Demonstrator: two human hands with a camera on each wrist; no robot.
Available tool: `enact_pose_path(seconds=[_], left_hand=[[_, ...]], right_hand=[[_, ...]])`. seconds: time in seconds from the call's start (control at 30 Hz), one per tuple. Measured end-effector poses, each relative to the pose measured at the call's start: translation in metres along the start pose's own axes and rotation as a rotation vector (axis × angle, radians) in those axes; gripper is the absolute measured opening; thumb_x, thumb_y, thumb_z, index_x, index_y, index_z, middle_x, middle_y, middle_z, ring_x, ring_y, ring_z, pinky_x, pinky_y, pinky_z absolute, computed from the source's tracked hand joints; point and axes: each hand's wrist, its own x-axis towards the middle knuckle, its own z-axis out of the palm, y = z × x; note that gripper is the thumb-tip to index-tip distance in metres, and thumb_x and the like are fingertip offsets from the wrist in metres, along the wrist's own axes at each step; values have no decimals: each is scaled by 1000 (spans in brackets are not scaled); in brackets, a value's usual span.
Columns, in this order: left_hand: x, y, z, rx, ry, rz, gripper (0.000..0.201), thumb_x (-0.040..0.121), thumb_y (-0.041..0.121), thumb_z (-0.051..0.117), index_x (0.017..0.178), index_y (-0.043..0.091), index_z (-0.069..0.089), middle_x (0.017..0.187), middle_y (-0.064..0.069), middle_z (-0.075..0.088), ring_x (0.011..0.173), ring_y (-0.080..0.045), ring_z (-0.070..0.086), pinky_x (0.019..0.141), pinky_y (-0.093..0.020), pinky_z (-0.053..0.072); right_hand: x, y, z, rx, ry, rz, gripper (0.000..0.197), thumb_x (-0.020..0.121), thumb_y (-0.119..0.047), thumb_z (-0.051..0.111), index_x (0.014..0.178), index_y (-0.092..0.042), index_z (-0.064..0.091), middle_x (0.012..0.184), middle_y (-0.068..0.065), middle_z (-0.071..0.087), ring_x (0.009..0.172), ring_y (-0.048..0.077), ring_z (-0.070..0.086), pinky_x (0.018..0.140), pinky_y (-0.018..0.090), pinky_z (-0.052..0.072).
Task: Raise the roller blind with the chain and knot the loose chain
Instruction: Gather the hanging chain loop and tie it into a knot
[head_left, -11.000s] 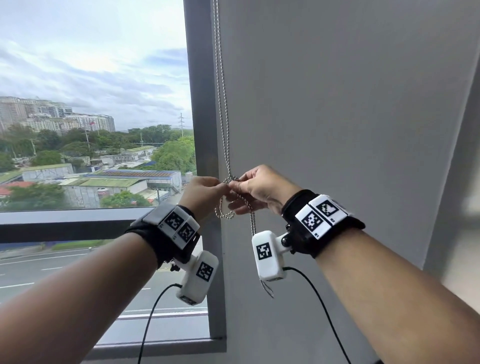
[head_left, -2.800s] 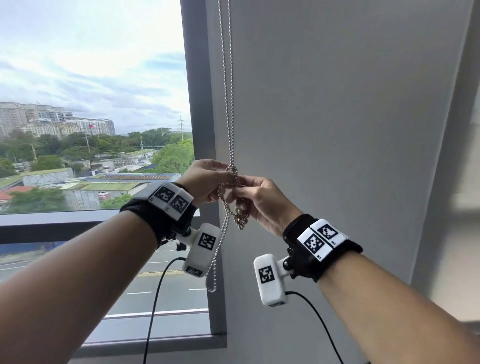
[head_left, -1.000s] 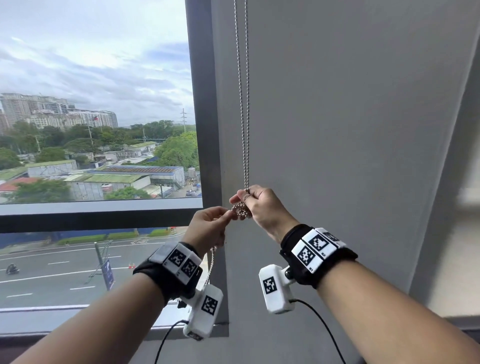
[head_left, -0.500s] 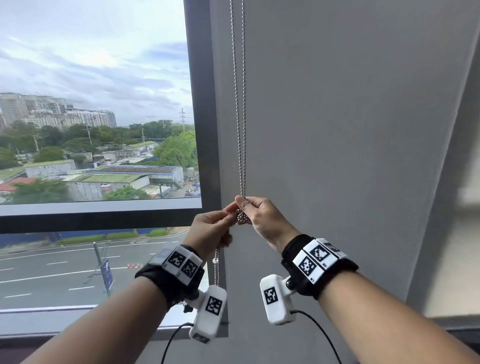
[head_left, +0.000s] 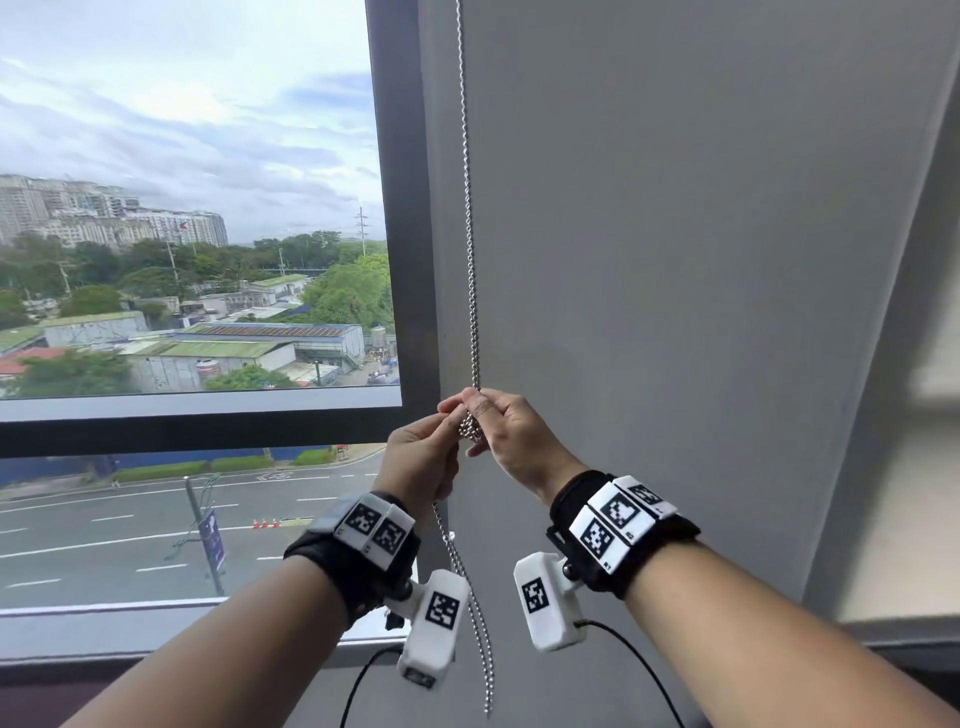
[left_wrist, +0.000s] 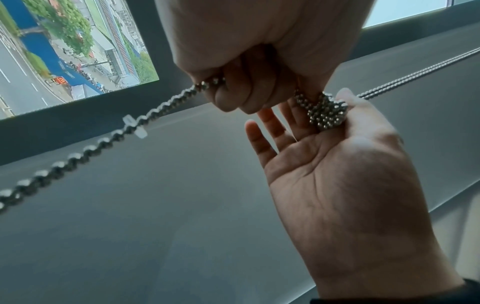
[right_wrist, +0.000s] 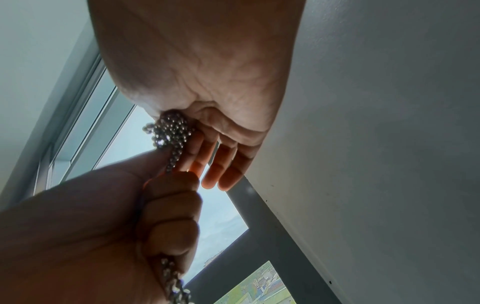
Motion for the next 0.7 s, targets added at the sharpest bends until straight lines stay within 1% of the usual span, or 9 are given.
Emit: enact_pose_path(seconds=[0.07, 0.1, 0.2, 0.3, 0.37, 0.43, 0.5, 0.6, 0.7], left_hand=[[-5, -3, 3, -14, 0, 18, 44, 87, 38, 57, 46, 22, 57, 39, 6, 34, 32, -9, 24, 36, -15, 20], [-8, -5, 6, -35, 0, 25, 44, 89, 37, 54, 48, 21, 56, 37, 6, 32, 31, -9, 23, 34, -14, 21], [-14, -13, 11, -137, -4, 40, 35, 95, 30, 43, 65, 19, 57, 35, 6, 30, 28, -5, 21, 32, -12, 27], [-14, -22, 12, -98, -24, 67, 30, 97, 26, 39, 74, 17, 56, 36, 10, 34, 29, -4, 23, 32, -14, 21], [-13, -26, 12, -36, -29, 98, 29, 98, 22, 37, 76, 16, 55, 38, 12, 35, 31, -4, 25, 33, -16, 22], [-12, -28, 12, -6, -44, 108, 25, 98, 16, 36, 81, 15, 55, 38, 12, 36, 33, -4, 25, 34, -17, 23], [-12, -31, 11, 4, -72, 112, 25, 98, 12, 36, 77, 13, 50, 37, 11, 35, 33, -3, 26, 35, -18, 24], [-13, -38, 8, 20, -120, 116, 27, 97, 6, 35, 73, 12, 47, 41, 9, 38, 35, -4, 29, 37, -19, 26], [-13, -39, 9, 38, -114, 130, 29, 94, -2, 34, 72, 7, 50, 48, 3, 41, 36, -6, 34, 39, -20, 32]], right_hand=[[-1, 3, 3, -23, 14, -1, 36, 102, -33, 40, 98, -14, 70, 94, 11, 70, 84, 18, 62, 68, 36, 52], [-1, 4, 4, -35, 19, 1, 38, 102, -33, 40, 99, -11, 70, 94, 15, 71, 82, 19, 62, 66, 35, 52], [-2, 7, 7, -27, 30, 18, 45, 101, -40, 42, 96, -4, 69, 91, 25, 70, 76, 23, 61, 66, 34, 51], [-3, 9, 8, -41, 63, 9, 47, 97, -45, 43, 88, -7, 69, 92, 26, 71, 72, 23, 61, 68, 41, 53], [-4, 10, 8, -82, 88, -8, 47, 97, -46, 42, 84, -10, 69, 89, 24, 72, 70, 22, 62, 69, 43, 54], [-6, 9, 8, -133, 111, -20, 47, 98, -45, 41, 83, -11, 69, 82, 17, 72, 67, 15, 62, 66, 35, 52], [-8, 8, 9, -167, 124, -14, 47, 100, -42, 40, 84, -9, 69, 77, 8, 69, 63, 11, 60, 64, 28, 49], [-10, 6, 6, -179, 127, 18, 47, 102, -40, 39, 86, -7, 68, 79, 6, 70, 64, 9, 62, 64, 25, 49], [-11, 1, 1, -248, 127, 27, 46, 103, -39, 38, 85, -8, 67, 74, 3, 69, 49, -1, 56, 59, 22, 45]])
